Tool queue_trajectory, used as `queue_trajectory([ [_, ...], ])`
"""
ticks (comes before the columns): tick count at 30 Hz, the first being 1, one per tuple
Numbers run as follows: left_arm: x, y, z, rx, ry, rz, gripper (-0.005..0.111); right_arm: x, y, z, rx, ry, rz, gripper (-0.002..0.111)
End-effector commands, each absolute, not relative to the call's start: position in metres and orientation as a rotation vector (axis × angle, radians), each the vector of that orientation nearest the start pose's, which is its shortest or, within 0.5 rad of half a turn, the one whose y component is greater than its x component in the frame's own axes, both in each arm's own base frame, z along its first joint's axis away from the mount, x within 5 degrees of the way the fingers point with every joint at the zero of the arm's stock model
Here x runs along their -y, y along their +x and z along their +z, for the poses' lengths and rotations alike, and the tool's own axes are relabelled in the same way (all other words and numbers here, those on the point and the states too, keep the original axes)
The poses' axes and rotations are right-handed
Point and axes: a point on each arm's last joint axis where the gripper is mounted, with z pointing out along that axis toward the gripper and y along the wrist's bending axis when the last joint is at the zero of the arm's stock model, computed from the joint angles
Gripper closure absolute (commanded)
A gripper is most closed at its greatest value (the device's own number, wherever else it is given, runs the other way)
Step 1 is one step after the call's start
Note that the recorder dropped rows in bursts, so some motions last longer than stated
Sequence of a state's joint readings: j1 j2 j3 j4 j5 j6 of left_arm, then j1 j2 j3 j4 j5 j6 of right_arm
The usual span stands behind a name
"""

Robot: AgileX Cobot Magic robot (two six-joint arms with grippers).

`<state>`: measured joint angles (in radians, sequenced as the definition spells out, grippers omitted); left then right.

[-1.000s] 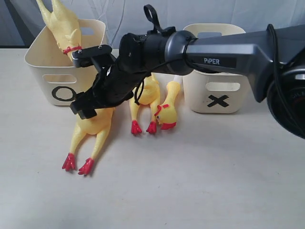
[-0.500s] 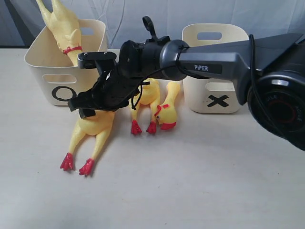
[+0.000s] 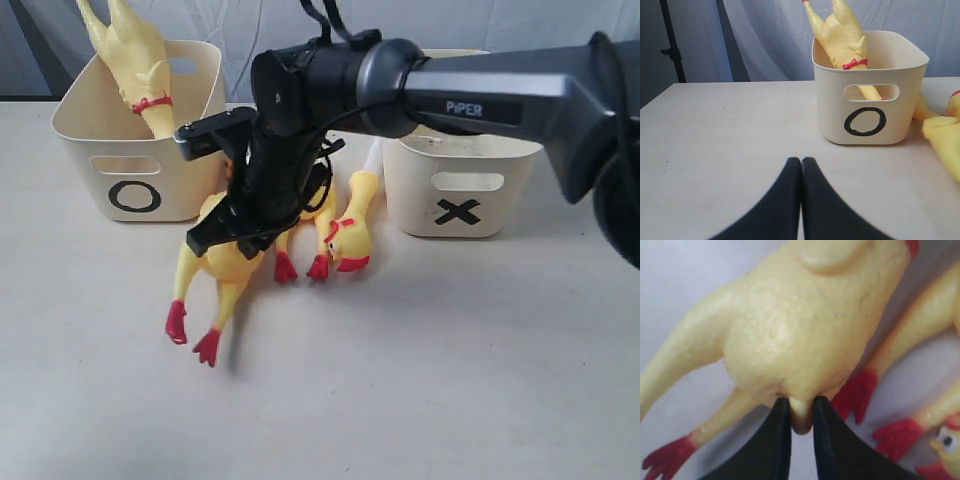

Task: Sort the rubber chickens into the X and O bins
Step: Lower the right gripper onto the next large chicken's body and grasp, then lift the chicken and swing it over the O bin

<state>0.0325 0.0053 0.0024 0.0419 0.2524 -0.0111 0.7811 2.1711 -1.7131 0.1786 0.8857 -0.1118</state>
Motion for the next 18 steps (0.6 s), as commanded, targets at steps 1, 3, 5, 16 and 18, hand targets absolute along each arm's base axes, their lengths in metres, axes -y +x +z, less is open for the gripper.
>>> queue_trajectory([
  [1, -0.002, 0.055, 0.192, -1.722, -0.013, 0.046, 0.107, -0.320, 0.310, 0.233, -2.550, -1.125, 0.348, 0.109],
  [3, -0.002, 0.055, 0.192, -1.722, -0.013, 0.046, 0.107, -0.317, 0.307, 0.254, -2.494, -1.102, 0.371, 0.109],
  [5, -0.002, 0.055, 0.192, -1.722, -0.013, 0.046, 0.107, -0.315, 0.305, 0.264, -2.469, -1.093, 0.381, 0.109],
  [16, -0.002, 0.055, 0.192, -1.722, -0.013, 0.046, 0.107, -0.299, 0.311, 0.323, -2.139, -1.032, 0.223, 0.109],
  [18, -0.002, 0.055, 0.192, -1.722, -0.013, 0.046, 0.107, -0.293, 0.311, 0.351, -1.993, -0.983, 0.207, 0.109],
])
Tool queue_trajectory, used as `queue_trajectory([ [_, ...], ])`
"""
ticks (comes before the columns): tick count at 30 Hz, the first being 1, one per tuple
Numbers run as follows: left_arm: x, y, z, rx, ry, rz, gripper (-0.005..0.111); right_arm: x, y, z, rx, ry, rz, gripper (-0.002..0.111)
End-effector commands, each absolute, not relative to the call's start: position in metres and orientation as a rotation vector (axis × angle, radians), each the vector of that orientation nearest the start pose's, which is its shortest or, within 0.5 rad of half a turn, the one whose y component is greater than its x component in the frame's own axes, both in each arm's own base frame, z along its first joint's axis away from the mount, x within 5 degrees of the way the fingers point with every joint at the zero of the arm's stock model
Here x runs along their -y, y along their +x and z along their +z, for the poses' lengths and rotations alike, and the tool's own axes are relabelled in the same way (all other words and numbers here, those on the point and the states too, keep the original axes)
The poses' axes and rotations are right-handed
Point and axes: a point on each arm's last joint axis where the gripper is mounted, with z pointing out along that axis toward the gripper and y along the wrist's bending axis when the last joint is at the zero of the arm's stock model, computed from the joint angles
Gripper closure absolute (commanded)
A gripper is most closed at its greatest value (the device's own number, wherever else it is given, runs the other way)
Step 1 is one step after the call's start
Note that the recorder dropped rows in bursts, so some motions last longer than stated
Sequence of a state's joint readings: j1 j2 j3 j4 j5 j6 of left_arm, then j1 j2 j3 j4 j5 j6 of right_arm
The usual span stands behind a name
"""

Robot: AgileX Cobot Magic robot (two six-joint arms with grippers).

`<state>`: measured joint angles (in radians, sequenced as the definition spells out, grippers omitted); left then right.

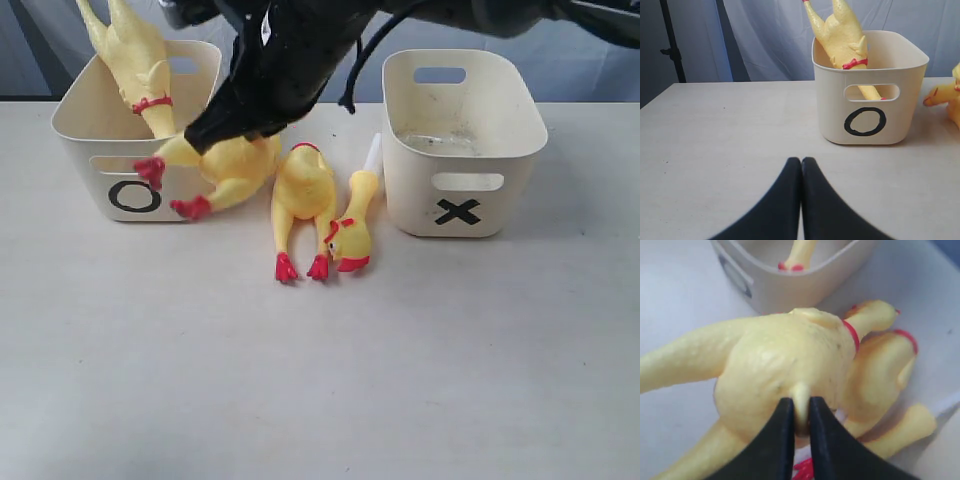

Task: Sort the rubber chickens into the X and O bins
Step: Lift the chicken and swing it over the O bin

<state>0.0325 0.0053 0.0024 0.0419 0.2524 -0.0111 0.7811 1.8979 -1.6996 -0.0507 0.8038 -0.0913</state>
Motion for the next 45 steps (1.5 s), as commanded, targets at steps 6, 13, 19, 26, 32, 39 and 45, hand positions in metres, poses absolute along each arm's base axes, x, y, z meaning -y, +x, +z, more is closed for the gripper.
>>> queue_trajectory([
  [6, -0.002, 0.055, 0.192, -1.722, -0.013, 0.046, 0.107, -0.290, 0.311, 0.383, -1.736, -0.968, 0.162, 0.109],
  [13, -0.002, 0.055, 0.192, -1.722, -0.013, 0.046, 0.107, -0.334, 0.339, 0.342, -1.386, -1.096, 0.134, 0.109],
  [19, -0.002, 0.055, 0.192, -1.722, -0.013, 0.046, 0.107, -0.352, 0.356, 0.286, -1.456, -1.154, 0.143, 0.109],
  [26, -0.002, 0.055, 0.192, -1.722, -0.013, 0.046, 0.107, -0.361, 0.367, 0.208, -1.697, -1.196, 0.170, 0.109],
  [32, -0.002, 0.055, 0.192, -1.722, -0.013, 0.046, 0.107, -0.365, 0.368, 0.222, -1.608, -1.114, 0.236, 0.109],
  [39, -0.002, 0.055, 0.192, -1.722, -0.013, 0.046, 0.107, -0.367, 0.366, 0.269, -1.085, -1.215, -0.045, 0.109],
  [45, -0.002, 0.055, 0.192, -1.722, -0.013, 0.046, 0.107, -0.358, 0.379, 0.281, -0.935, -1.056, -0.267, 0.109],
])
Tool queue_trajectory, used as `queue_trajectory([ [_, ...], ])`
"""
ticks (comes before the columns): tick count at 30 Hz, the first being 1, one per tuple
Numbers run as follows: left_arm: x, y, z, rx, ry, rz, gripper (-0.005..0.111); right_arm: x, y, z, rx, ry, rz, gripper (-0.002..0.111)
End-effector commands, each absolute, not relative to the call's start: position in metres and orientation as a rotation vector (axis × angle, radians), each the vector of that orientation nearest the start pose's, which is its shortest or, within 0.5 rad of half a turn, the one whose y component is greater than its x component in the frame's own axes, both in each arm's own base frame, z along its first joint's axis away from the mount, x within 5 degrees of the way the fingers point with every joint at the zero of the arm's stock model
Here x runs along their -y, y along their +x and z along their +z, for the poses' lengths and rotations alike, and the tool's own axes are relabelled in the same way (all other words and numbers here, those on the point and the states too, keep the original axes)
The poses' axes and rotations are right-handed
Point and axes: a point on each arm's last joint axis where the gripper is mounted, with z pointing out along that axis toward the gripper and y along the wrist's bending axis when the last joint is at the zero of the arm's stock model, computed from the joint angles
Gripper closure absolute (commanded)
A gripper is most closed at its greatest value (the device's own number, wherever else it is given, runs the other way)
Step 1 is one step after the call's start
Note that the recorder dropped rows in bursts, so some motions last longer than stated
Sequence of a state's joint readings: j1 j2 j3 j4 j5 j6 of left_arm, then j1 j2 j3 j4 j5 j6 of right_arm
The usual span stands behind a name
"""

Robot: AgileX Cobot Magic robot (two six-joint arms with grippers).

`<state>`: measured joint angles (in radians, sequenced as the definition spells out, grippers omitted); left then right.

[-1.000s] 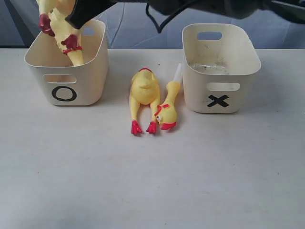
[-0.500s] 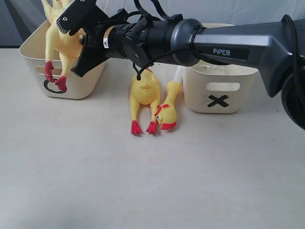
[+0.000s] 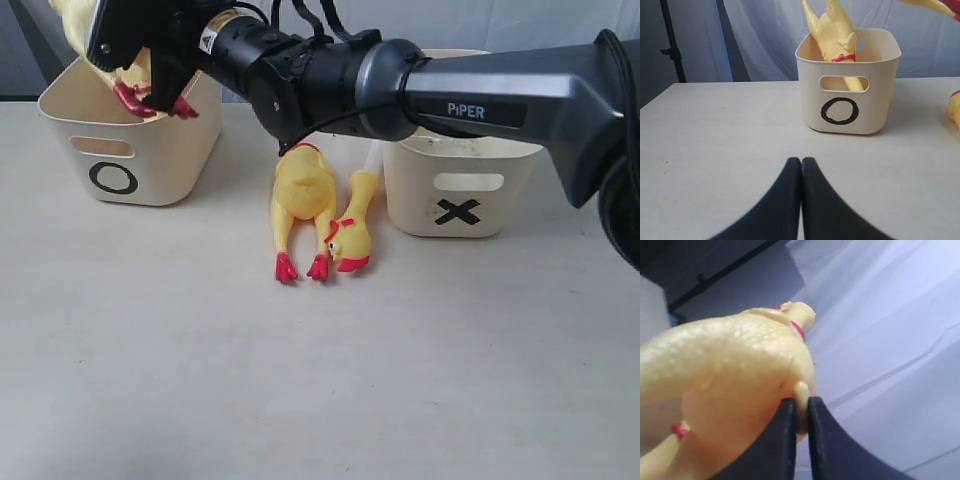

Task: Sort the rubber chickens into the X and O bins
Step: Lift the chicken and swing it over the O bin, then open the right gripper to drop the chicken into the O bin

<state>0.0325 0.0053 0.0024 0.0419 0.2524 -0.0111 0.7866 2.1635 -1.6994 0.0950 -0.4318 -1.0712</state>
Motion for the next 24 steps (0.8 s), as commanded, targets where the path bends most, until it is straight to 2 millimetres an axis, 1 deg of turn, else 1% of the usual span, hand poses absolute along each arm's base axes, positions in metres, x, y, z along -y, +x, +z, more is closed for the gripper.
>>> queue_trajectory([
  [1, -0.002, 0.055, 0.192, -1.722, -0.013, 0.046, 0.107, -0.360, 0.380, 0.281, -0.938, -1.061, -0.265, 0.109],
  [2, -0.002, 0.055, 0.192, -1.722, -0.013, 0.046, 0.107, -0.359, 0.382, 0.281, -0.937, -1.059, -0.269, 0.109],
  [5, -0.002, 0.055, 0.192, -1.722, -0.013, 0.046, 0.107, -0.367, 0.388, 0.284, -0.907, -1.054, -0.272, 0.109],
  [10, -0.002, 0.055, 0.192, -1.722, -0.013, 0.046, 0.107, -0.386, 0.403, 0.291, -0.852, -1.056, -0.252, 0.109],
  [15, -0.002, 0.055, 0.192, -1.722, -0.013, 0.046, 0.107, -0.403, 0.419, 0.280, -0.842, -1.069, -0.253, 0.109],
  [18, -0.002, 0.055, 0.192, -1.722, -0.013, 0.046, 0.107, -0.402, 0.435, 0.264, -0.951, -1.065, -0.207, 0.109],
  [20, -0.002, 0.055, 0.192, -1.722, -0.013, 0.046, 0.107, -0.399, 0.446, 0.238, -1.077, -1.091, -0.150, 0.109],
  [21, -0.002, 0.055, 0.192, -1.722, -0.013, 0.046, 0.107, -0.397, 0.450, 0.226, -1.127, -1.135, -0.139, 0.107],
  [23, -0.002, 0.055, 0.192, -1.722, -0.013, 0.046, 0.107, -0.395, 0.454, 0.200, -1.241, -1.228, -0.093, 0.096],
  [24, -0.002, 0.055, 0.192, -1.722, -0.013, 0.046, 0.107, -0.396, 0.453, 0.189, -1.279, -1.270, -0.076, 0.088],
])
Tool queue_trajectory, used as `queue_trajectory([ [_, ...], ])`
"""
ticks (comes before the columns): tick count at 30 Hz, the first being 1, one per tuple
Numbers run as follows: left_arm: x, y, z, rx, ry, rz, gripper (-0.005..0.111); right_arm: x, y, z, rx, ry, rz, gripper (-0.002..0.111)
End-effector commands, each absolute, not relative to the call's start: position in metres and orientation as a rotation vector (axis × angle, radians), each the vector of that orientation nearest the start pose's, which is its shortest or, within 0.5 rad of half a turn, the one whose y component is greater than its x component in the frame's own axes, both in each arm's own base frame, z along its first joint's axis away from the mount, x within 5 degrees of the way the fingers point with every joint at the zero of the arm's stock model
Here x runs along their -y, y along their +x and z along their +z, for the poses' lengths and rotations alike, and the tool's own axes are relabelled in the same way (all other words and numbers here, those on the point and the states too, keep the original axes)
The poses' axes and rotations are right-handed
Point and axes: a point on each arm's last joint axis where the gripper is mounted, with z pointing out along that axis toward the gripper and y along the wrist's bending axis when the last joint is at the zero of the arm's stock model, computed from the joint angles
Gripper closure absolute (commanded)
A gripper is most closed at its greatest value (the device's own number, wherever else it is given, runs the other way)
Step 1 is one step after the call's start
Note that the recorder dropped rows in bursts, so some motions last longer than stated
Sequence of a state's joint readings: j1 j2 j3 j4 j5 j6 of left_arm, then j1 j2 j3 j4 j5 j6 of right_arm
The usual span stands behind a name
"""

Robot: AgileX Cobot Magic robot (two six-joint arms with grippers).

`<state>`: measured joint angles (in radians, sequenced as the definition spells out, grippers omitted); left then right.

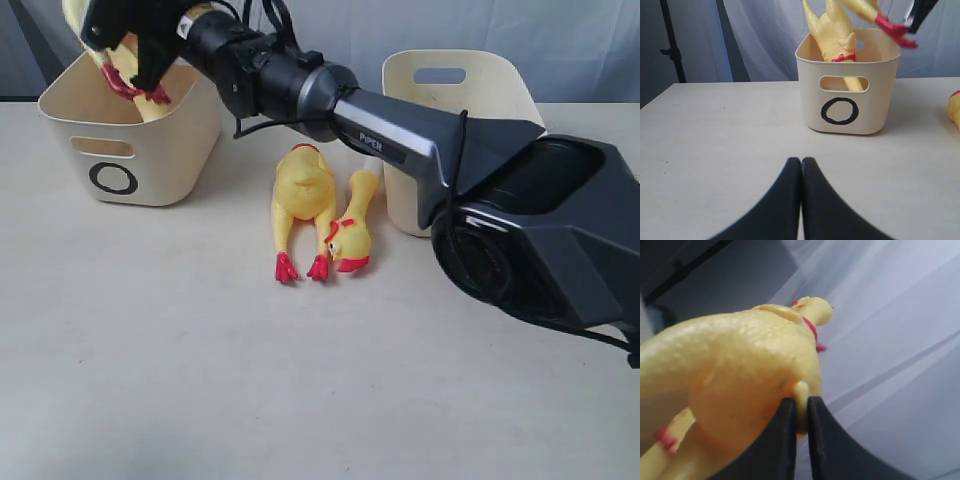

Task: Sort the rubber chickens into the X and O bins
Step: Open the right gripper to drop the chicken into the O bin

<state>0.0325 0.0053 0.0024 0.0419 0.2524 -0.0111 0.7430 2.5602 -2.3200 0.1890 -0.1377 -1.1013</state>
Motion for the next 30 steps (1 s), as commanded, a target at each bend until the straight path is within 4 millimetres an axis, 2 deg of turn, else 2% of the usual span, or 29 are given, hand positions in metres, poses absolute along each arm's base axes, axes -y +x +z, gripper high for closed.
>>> queue_trajectory([
  [1, -0.002, 0.055, 0.192, -1.722, -0.013, 0.046, 0.107, -0.396, 0.452, 0.181, -1.308, -1.311, -0.064, 0.079],
  [3, -0.002, 0.055, 0.192, -1.722, -0.013, 0.046, 0.107, -0.396, 0.450, 0.174, -1.337, -1.355, -0.052, 0.063],
  [5, -0.002, 0.055, 0.192, -1.722, -0.013, 0.046, 0.107, -0.397, 0.449, 0.169, -1.367, -1.362, -0.025, 0.053],
  [13, -0.002, 0.055, 0.192, -1.722, -0.013, 0.046, 0.107, -0.395, 0.436, 0.160, -1.499, -1.540, 0.068, 0.053],
  [17, -0.002, 0.055, 0.192, -1.722, -0.013, 0.046, 0.107, -0.388, 0.435, 0.178, -1.572, -1.514, 0.038, 0.053],
  [20, -0.002, 0.055, 0.192, -1.722, -0.013, 0.046, 0.107, -0.379, 0.434, 0.200, -1.622, -1.502, -0.032, 0.053],
  [23, -0.002, 0.055, 0.192, -1.722, -0.013, 0.046, 0.107, -0.367, 0.432, 0.219, -1.678, -1.539, -0.146, 0.053],
  [27, -0.002, 0.055, 0.192, -1.722, -0.013, 0.046, 0.107, -0.350, 0.432, 0.232, -1.723, -1.589, -0.336, 0.053],
  [30, -0.002, 0.055, 0.192, -1.722, -0.013, 0.046, 0.107, -0.343, 0.429, 0.245, -1.771, -1.568, -0.377, 0.053],
])
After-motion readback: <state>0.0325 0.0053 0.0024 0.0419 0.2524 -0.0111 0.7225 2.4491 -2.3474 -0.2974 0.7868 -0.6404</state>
